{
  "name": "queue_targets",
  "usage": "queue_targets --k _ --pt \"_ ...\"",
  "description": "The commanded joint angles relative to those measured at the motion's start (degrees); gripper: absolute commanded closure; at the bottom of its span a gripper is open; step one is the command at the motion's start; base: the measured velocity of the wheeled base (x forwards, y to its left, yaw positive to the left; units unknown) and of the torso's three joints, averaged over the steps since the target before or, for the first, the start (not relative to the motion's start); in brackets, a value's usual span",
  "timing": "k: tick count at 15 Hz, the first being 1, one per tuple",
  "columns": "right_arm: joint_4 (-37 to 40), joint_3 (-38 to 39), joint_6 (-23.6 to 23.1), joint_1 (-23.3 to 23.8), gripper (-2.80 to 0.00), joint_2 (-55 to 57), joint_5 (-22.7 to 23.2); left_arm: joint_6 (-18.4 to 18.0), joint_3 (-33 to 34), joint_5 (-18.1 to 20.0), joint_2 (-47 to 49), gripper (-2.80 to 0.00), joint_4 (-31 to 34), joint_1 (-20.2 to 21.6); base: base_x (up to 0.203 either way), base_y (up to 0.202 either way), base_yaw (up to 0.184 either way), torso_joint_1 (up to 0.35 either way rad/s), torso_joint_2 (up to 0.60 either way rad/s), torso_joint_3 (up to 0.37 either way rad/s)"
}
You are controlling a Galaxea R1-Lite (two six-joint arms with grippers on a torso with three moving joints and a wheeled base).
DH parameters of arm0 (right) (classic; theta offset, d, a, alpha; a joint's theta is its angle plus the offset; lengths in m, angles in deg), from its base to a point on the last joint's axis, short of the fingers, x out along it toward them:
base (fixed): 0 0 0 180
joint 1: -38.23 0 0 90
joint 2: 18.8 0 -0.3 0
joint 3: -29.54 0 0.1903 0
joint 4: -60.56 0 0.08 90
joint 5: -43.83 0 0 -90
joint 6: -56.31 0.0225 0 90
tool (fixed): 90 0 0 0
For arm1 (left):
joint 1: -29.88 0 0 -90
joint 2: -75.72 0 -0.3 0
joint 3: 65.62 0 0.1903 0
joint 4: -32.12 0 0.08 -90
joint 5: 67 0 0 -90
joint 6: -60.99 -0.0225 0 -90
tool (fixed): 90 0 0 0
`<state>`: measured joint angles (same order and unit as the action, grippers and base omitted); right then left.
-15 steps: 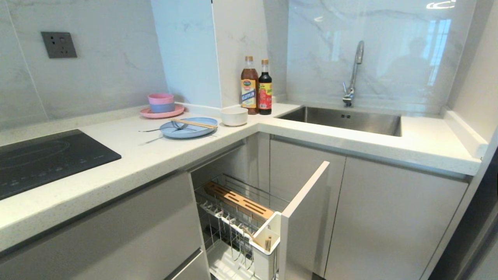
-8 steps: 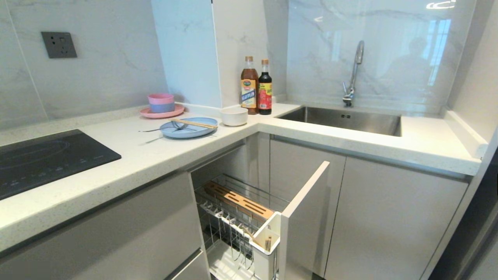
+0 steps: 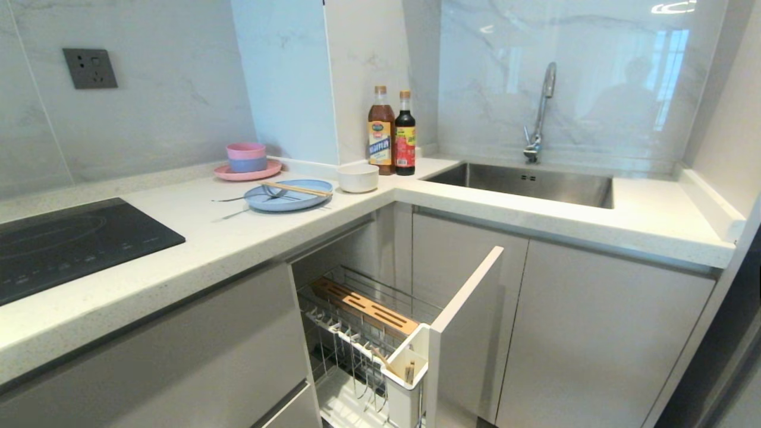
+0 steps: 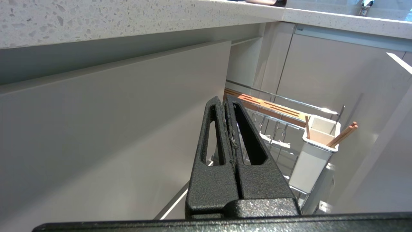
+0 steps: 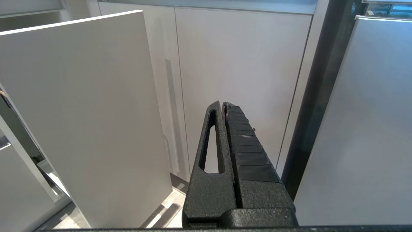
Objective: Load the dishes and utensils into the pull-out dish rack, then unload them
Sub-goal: Pick up the chopsticks and place it in the cupboard
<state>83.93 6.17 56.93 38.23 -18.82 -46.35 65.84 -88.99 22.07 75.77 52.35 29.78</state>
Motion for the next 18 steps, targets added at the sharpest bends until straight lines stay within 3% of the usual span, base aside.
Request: queue_targets --k 1,8,18 --pt "0.00 0.09 -0.01 0.00 0.00 0.02 0.01 0.07 1.14 -0.04 0.13 0.00 -0.03 0.01 0.000 0.000 0.000 0.000 0.00 0.000" --pt "0.00 0.09 -0.01 0.00 0.00 0.02 0.01 0.07 1.14 -0.04 0.13 0.00 -0.03 0.01 0.000 0.000 0.000 0.001 0.00 -0.012" --pt "0.00 0.09 -0.01 0.00 0.00 0.02 0.01 0.07 1.14 -0.04 0.13 0.00 -0.03 0.01 0.000 0.000 0.000 0.001 0.00 -0.186"
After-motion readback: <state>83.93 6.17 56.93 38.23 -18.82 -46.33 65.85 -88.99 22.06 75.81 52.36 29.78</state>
